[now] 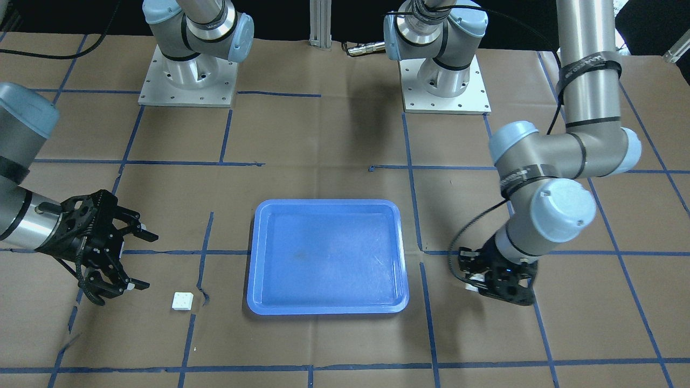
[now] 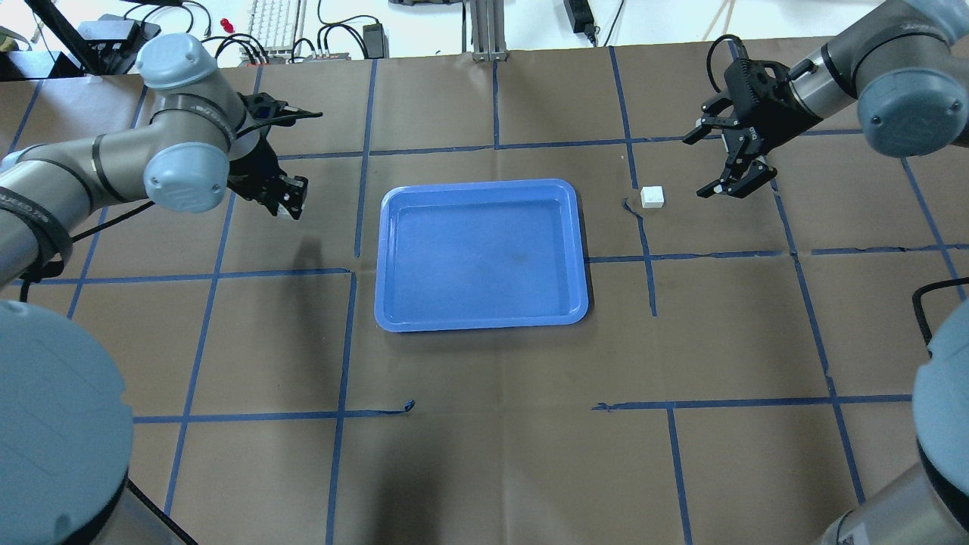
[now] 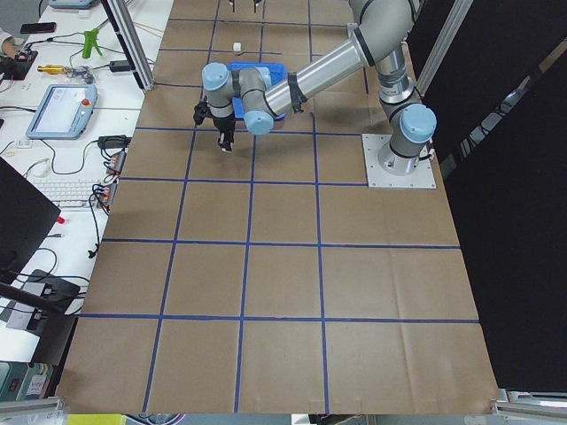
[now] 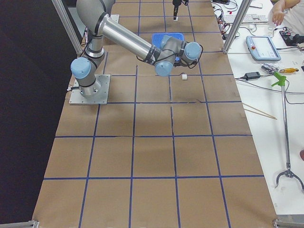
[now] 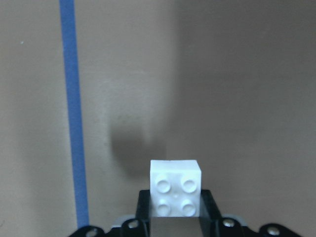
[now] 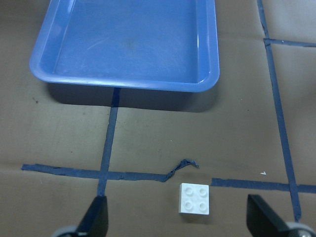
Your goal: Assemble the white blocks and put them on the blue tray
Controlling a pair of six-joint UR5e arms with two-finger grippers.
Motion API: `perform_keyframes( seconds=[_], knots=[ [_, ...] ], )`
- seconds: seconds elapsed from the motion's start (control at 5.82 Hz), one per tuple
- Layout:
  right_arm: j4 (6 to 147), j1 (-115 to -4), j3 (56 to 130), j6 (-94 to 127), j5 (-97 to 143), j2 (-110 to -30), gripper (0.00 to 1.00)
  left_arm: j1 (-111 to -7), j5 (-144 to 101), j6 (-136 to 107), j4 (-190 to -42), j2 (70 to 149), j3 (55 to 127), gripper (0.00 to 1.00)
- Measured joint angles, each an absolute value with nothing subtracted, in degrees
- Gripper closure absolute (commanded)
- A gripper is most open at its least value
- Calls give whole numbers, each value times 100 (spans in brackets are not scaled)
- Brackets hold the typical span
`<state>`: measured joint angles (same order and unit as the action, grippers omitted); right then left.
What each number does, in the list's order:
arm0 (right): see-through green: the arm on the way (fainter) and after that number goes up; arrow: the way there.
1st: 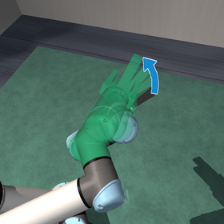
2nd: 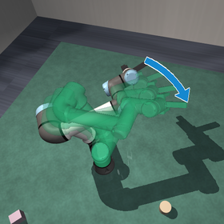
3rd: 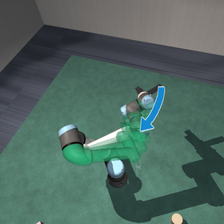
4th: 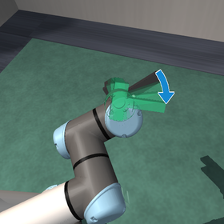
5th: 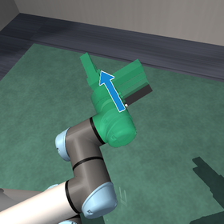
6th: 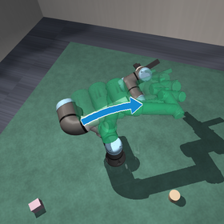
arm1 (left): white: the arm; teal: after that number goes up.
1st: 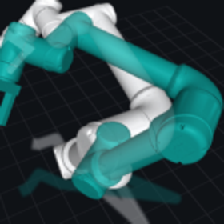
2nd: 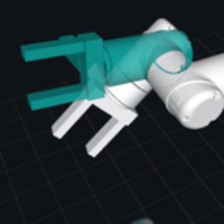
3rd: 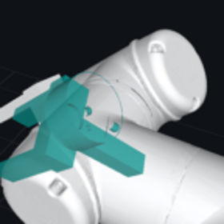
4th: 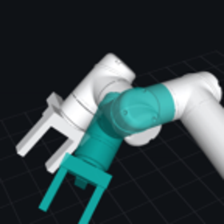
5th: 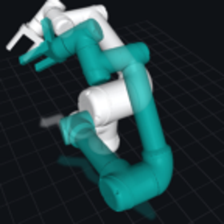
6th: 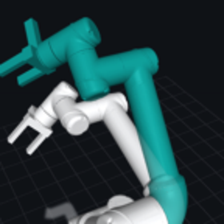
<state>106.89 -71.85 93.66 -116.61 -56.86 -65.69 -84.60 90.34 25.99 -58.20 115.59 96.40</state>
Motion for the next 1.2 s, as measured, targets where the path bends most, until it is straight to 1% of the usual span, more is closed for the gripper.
perform_keyframes(
  seconds=[0.34,0.52,0.86,1.2],
  knots=[
    [11095,-7181,9360,-11732,-5161,-5937,0,-9626,9031,3877,-5836,11418,9740,100],
    [11229,-7181,9346,-11716,-4995,-5696,0,-9975,9023,4811,-5836,11424,9751,100],
    [11363,-7167,9331,-11708,-4875,-5411,0,-10465,9033,6392,-5804,11542,9760,100],
    [11473,-7135,9360,-11714,-4912,-5263,2,-10717,9026,6908,-5608,11767,9755,100]
  ],
)
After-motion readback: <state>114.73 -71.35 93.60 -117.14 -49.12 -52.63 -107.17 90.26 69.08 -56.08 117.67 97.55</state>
